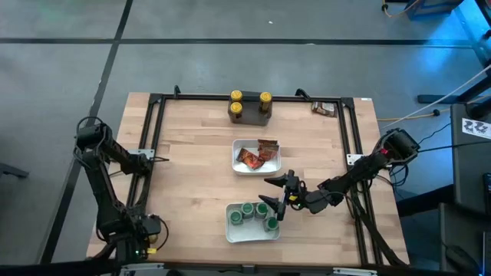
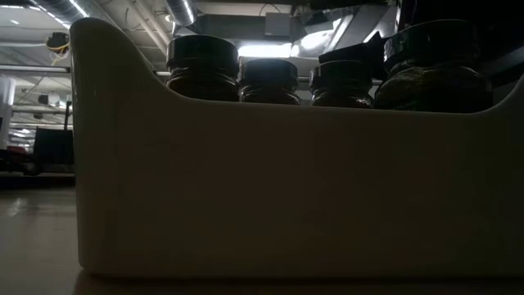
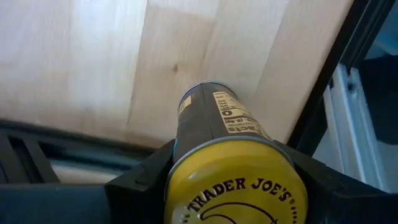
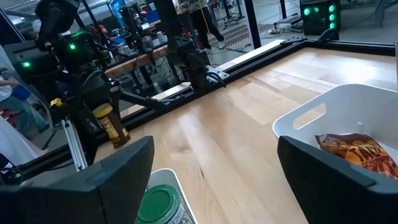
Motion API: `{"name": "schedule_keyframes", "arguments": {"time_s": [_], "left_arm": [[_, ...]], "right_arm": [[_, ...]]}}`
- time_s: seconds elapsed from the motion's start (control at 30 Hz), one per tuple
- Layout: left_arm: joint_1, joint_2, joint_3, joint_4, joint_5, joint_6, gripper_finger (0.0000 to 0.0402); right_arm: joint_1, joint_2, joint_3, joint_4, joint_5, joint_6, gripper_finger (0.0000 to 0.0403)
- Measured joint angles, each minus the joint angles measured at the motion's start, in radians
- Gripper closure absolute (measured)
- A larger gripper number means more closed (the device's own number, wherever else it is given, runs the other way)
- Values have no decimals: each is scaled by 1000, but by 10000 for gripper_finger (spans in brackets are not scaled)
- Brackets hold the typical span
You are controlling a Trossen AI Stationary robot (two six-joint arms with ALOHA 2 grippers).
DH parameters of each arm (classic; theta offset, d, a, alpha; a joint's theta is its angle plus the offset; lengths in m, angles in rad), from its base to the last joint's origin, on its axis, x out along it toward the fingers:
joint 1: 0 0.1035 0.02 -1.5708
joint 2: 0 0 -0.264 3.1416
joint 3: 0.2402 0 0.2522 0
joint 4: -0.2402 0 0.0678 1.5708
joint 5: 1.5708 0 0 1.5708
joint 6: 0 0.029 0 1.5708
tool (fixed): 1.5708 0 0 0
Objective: Sort spices by type
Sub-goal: Put the yellow seasoning bottle into the black bin
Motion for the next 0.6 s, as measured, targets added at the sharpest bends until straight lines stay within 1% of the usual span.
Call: {"name": "schedule_keyframes", "arguments": {"time_s": [0.2, 0.3, 0.43, 0.6], "left_arm": [[101, -49, 31, -46, -8, 117, 201], [170, -81, 63, -111, -37, 205, 201], [288, -133, 103, -196, -73, 338, 201], [465, -179, 154, -265, -80, 522, 197]], "right_arm": [[0, 0, 0, -9, 0, 0, 61], [0, 0, 0, -9, 0, -13, 61], [0, 0, 0, -2, 3, -113, 61], [0, -1, 0, 24, 9, -237, 61]]}}
